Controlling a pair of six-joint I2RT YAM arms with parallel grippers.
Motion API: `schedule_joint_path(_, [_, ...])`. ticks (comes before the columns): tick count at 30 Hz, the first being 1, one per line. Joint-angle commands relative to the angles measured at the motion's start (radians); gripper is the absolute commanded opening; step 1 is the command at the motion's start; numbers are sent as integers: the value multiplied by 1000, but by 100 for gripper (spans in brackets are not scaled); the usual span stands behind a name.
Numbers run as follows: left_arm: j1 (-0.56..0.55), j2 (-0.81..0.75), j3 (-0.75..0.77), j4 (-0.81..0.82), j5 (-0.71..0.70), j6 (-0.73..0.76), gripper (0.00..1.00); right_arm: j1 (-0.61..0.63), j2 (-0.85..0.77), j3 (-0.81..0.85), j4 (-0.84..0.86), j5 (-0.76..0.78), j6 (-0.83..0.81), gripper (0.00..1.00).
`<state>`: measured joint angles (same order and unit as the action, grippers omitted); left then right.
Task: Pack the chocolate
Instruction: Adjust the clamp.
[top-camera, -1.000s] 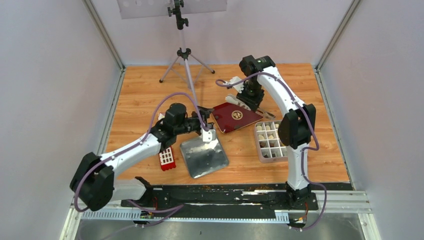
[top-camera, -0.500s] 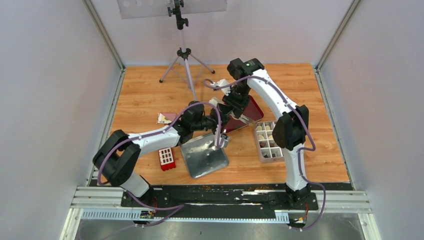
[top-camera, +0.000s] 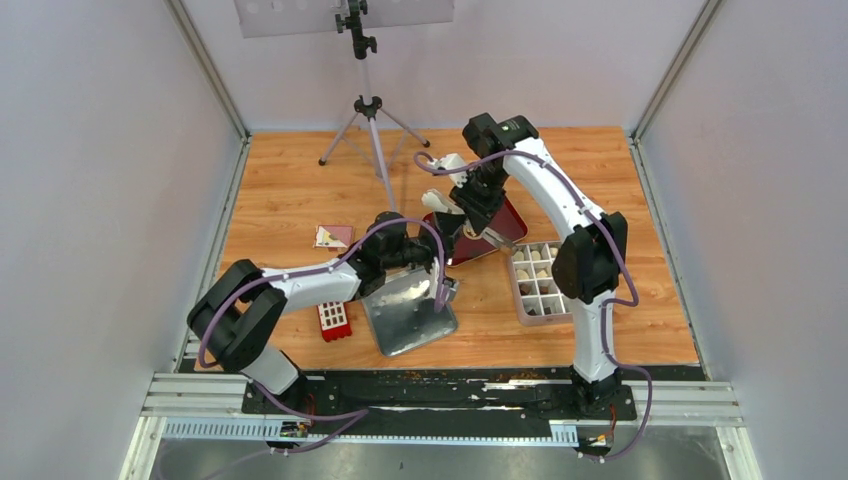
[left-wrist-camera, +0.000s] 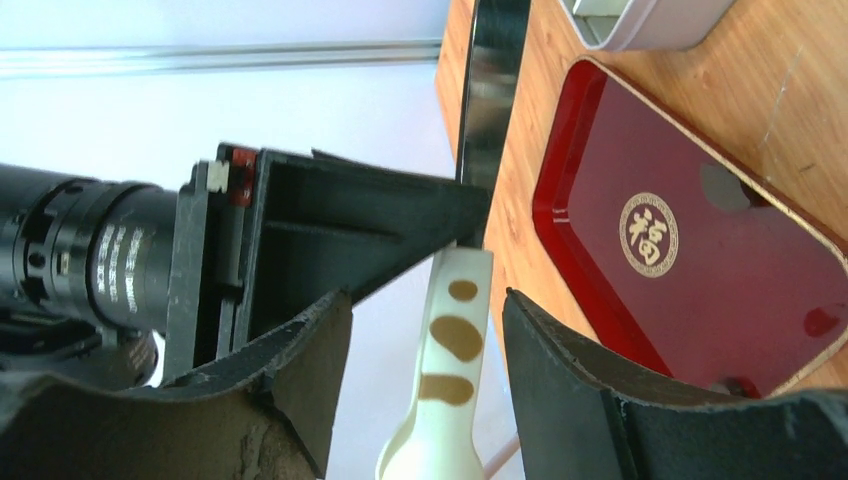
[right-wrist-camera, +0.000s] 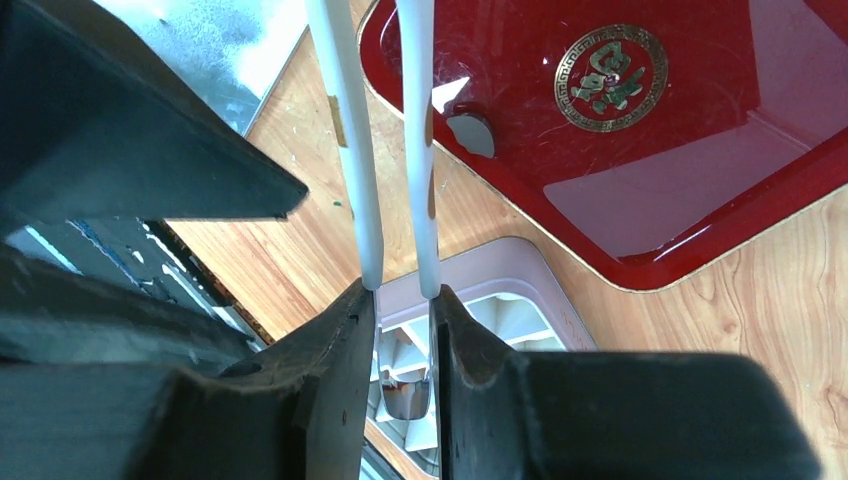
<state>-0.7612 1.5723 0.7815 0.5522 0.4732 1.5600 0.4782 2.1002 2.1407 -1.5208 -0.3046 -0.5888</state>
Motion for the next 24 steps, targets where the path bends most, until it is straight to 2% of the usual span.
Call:
schedule_joint_path(1, [49, -67, -21, 19, -46, 5, 64, -14, -74, -2, -87, -36, 6, 25])
schedule_joint_path(9, [47, 15, 8, 55, -54, 43, 65, -31, -94, -25, -87, -35, 5, 25])
schedule_joint_path(14, [28, 96, 41, 167, -73, 46, 68, -30, -108, -36, -88, -60, 13, 25])
schedule_joint_path(19, [11, 142, 87, 164, -69, 50, 68, -31, -110, -45, -88, -71, 19, 25])
schedule_joint_path(22, [8, 155, 91, 156, -78, 47, 66, -30, -110, -46, -89, -72, 21, 25])
schedule_joint_path(24, [8, 155, 92, 151, -94, 32, 60, -31, -113, -49, -90, -71, 20, 25])
